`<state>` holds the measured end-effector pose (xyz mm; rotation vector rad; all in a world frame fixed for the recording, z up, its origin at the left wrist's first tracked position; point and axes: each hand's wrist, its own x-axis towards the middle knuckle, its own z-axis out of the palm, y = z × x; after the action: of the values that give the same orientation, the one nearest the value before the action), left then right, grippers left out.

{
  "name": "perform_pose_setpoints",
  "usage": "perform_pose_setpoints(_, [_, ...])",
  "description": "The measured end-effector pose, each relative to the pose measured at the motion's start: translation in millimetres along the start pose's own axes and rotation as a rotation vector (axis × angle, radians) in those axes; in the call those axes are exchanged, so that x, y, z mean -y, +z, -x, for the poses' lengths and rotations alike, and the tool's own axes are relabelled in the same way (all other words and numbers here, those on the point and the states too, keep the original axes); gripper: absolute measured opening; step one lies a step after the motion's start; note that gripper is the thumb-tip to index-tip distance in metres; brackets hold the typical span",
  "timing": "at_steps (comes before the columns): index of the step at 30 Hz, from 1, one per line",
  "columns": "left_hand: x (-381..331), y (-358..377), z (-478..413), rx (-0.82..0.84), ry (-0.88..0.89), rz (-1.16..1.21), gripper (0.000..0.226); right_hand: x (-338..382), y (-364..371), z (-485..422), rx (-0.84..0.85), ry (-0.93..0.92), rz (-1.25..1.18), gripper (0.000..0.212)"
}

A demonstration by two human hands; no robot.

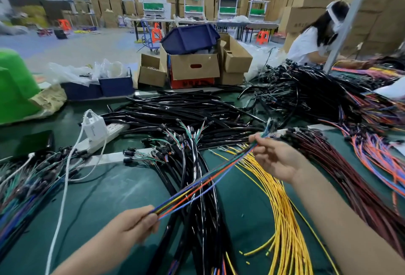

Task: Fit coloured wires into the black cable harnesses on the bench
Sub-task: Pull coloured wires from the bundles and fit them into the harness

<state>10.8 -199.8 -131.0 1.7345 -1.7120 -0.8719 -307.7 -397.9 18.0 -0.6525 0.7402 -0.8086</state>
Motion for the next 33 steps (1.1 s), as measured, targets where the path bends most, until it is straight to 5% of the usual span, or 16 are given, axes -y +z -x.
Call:
perform_pose_setpoints(4, [-55.3, -5.2, 4.1, 0.025, 0.02, -0.008, 0.025, -26.9, -38.9, -13.1, -0.153, 0.049, 0.009, 0.018])
perform_pose_setpoints(8, [-80.5, -12.5, 6.9, 0.06, -0.021, 0.017, 0.028, -23.6, -54.4, -15.5, -0.273, 0.048, 0.29, 0.011])
perform_pose_setpoints(12, [-83.0, -17.5, 6.7, 0.096, -0.062, -0.013, 0.029, 0.7, -44.0, -2.3, -0.437, -0.002, 1.101, 0.043])
perform_pose_setpoints(14, [-88.4, -20.5, 3.8, 0.127, -0.062, -0.081, 0.03, -1.2, -19.8, 9.5, -0.511, -0.242, 1.609, 0.041])
perform_pose_setpoints(16, [-97.7, -22.2, -2.8, 0.182, -0.063, -0.132, 0.031, -29.4, 21.4, 24.8, -0.182, -0.632, 1.62, 0.033])
perform_pose_setpoints(19, [-114.9, -26.7, -18.6, 0.199, -0.102, -0.154, 0.023, -97.2, 71.4, 30.9, 0.629, -0.64, 1.529, 0.062])
perform_pose_setpoints(20, [-120.2, -30.3, -24.4, 0.197, -0.123, -0.13, 0.02, -115.4, 77.3, 25.9, 0.715, -0.639, 1.545, 0.07])
perform_pose_setpoints(25, [-118.4, -44.9, -29.1, 0.188, -0.152, 0.066, 0.022, -140.9, 69.1, 3.7, 0.517, -0.846, 1.531, 0.061])
perform_pose_setpoints(27, [-108.8, -38.9, -24.4, 0.061, -0.159, 0.161, 0.016, -149.5, 63.6, 2.9, 0.544, -0.883, 1.469, 0.051])
perform_pose_setpoints(30, [-103.6, -15.1, -22.9, -0.446, -0.205, 0.332, 0.018, -153.9, 61.2, -1.1, 0.462, -0.947, 1.388, 0.038])
perform_pose_setpoints(33, [-107.9, 8.8, -23.9, -0.72, -0.138, 0.642, 0.023, -154.4, 62.5, 0.1, 0.338, -0.949, 1.295, 0.035])
